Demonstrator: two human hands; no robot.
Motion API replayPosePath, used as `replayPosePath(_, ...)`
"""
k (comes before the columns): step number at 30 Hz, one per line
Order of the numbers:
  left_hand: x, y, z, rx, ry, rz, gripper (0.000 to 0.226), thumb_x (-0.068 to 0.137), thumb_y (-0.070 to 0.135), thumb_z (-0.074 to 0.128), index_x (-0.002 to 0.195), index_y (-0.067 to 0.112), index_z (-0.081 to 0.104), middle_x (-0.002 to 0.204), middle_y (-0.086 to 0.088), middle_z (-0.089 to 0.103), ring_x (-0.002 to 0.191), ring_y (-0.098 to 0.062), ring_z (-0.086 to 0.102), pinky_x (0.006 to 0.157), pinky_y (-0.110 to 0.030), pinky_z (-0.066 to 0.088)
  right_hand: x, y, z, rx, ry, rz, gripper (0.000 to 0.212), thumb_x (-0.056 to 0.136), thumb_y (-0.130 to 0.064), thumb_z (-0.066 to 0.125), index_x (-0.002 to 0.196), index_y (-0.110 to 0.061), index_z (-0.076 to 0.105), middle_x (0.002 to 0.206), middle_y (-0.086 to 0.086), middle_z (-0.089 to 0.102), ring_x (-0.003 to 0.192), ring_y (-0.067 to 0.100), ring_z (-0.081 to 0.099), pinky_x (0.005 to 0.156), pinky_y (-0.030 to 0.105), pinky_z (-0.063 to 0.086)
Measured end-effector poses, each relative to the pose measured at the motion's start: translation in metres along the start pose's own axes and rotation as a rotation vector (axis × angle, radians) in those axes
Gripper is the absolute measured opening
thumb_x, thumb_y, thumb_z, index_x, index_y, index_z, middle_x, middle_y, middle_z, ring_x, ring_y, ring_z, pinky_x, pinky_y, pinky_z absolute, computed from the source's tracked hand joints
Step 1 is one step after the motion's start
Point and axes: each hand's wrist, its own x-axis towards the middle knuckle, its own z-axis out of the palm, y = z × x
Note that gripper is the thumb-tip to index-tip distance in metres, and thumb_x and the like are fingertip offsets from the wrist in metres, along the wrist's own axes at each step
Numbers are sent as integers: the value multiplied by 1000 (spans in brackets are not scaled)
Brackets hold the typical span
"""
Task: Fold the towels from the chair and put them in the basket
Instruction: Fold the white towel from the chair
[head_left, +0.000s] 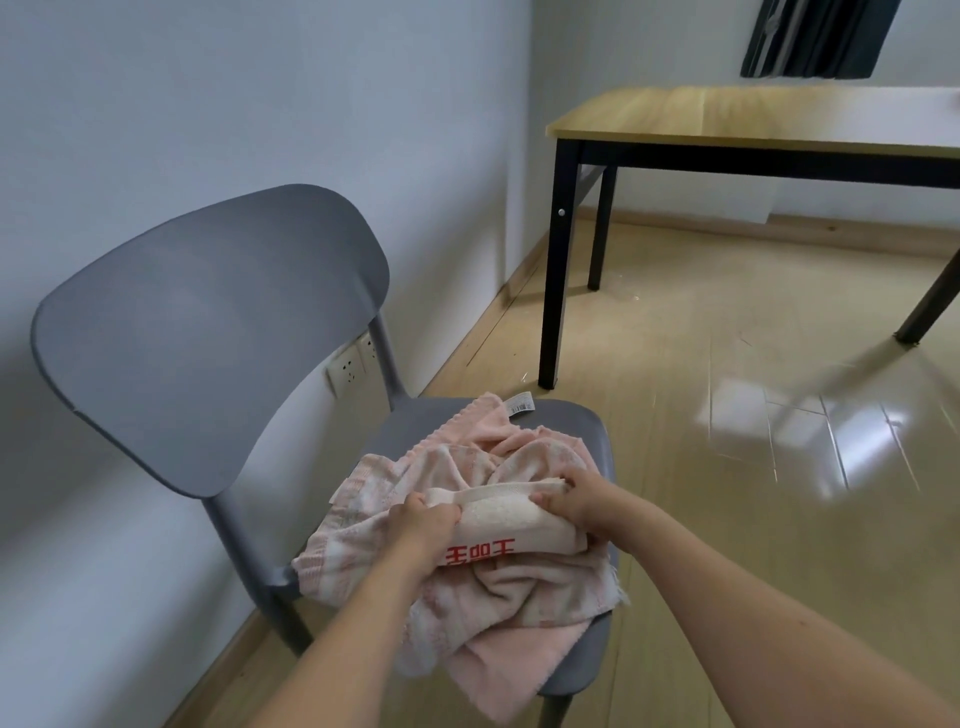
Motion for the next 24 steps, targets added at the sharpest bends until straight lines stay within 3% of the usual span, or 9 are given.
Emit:
replayPosePath(5,-22,15,-16,104,-75,4,67,77,45,58,136,20,41,138,-7,36,115,-30,50,94,-43,50,-15,-7,3,-40,127,-73,49,90,-45,55,132,-21,44,124,5,52,98,21,51,68,29,46)
replayPosePath(8,-32,20,-31,121,-111,40,81,65,60,60,135,24,41,136,-8,46,116,-31,53,97,-47,48,-21,-11,-1,142,145,-66,57,80,-49,66,129,-27,48,130,8,45,108,26,52,88,38,51)
replayPosePath(10,-42,27,-41,25,-140,68,70,77,53,64,134,19,41,126,-11,57,108,-31,60,95,-49,50,-30,-20,-10,335,79,-48,54,80,-43,70,125,-23,50,125,11,50,102,26,57,82,38,54)
replayPosePath(13,-62,44,-53,-207,-185,90,36,92,23,60,121,12,43,108,-21,62,78,-33,66,72,-48,57,-49,-35,-24,574,-95,-16,42,86,-27,67,122,-15,50,113,13,60,85,26,63,60,32,54)
replayPosePath(16,-77,58,-55,-234,-226,117,26,94,13,50,119,20,45,101,-18,60,72,-29,63,55,-37,57,-68,-47,-29,615,-102,50,25,86,-28,58,105,-11,58,90,9,62,70,22,61,51,24,52)
replayPosePath(18,-85,64,-51,-220,-241,133,22,93,19,48,114,17,53,90,-15,64,69,-28,66,58,-35,56,-72,-56,-27,638,-8,65,34,81,-42,57,100,-14,60,85,7,63,68,22,63,53,23,55)
replayPosePath(21,-90,72,-38,-248,-191,131,38,86,50,58,101,16,58,88,-14,69,74,-29,69,67,-37,57,-48,-48,-24,704,84,35,78,53,-69,71,111,-18,64,101,12,69,84,30,70,75,47,59)
replayPosePath(22,-88,74,-31,-249,-163,133,45,81,58,61,99,17,57,91,-13,69,78,-30,70,69,-37,59,-41,-43,-24,729,121,33,80,51,-71,72,110,-18,64,102,13,69,85,32,70,77,50,58)
replayPosePath(24,-80,78,-19,-282,-96,148,48,81,60,61,99,16,56,93,-12,68,81,-29,70,69,-39,60,-50,-46,-28,765,224,57,67,60,-67,70,102,-16,62,98,11,67,84,30,69,76,46,59)
